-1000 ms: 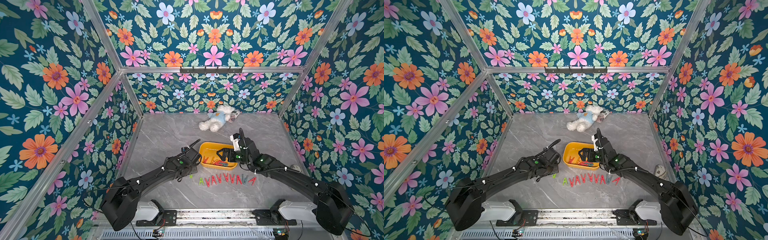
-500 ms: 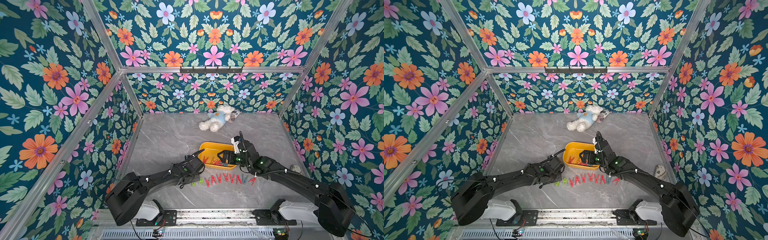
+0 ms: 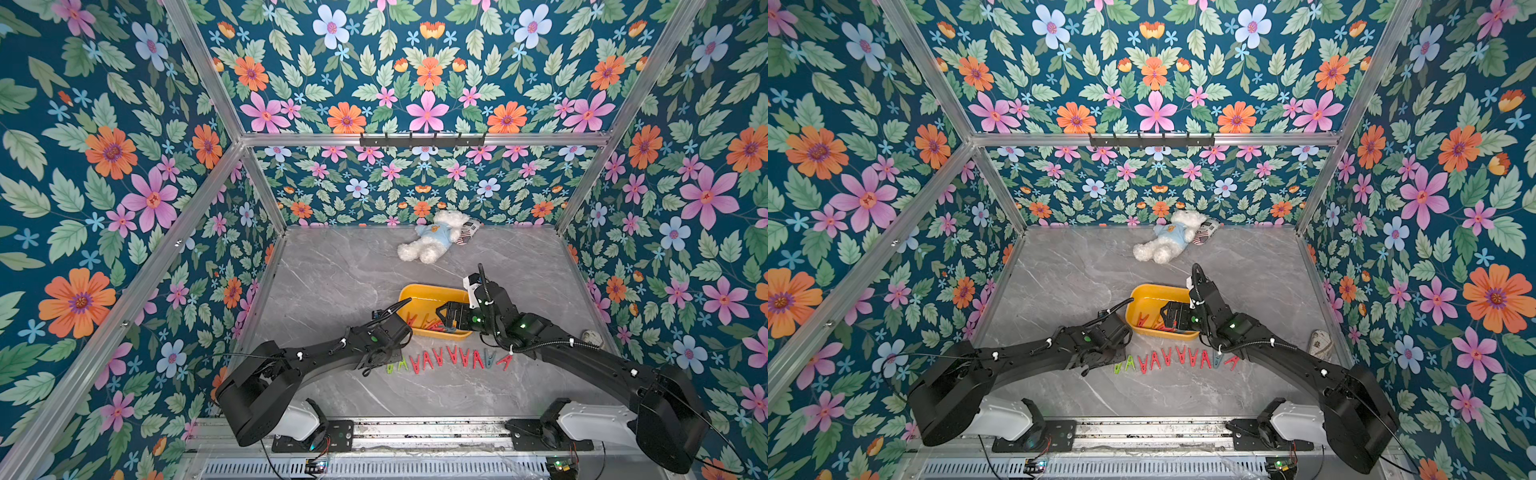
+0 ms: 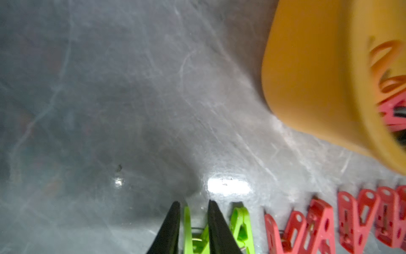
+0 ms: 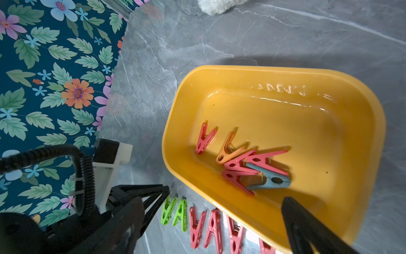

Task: Take the clothespins out of the storage box
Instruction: Place the clothespin at the center of the board.

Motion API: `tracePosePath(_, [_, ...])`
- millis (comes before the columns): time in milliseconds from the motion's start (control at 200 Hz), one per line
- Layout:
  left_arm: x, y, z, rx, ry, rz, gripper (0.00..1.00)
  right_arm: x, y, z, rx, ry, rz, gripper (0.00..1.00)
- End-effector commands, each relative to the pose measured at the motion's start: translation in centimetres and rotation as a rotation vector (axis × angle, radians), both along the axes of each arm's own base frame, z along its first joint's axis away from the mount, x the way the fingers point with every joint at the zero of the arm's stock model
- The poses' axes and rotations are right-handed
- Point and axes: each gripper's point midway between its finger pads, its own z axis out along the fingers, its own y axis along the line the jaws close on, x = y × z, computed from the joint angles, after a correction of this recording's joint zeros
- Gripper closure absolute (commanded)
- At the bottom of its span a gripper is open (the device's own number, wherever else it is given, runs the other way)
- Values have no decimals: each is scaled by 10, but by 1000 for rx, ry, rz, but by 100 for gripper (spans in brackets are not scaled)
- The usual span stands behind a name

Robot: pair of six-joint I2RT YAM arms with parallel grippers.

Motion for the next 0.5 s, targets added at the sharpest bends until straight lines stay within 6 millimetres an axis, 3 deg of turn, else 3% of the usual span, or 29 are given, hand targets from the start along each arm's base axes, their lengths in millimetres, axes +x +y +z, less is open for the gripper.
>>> tracePosePath(0, [3,10,8,60,-24,3,61,2,-3,0,-11,-5,-20,1])
tracePosePath(240, [26,2,41,66,-93,-10,56,7,-6,5,-29,-24,-35,1])
tracePosePath(310, [37,-1,54,58,-121,-14,42,8,-9,6,-37,-30,-48,1])
tracePosePath(495, [75,-12,75,43,-174,-48,42,7,-8,12,-25,-51,-43,1])
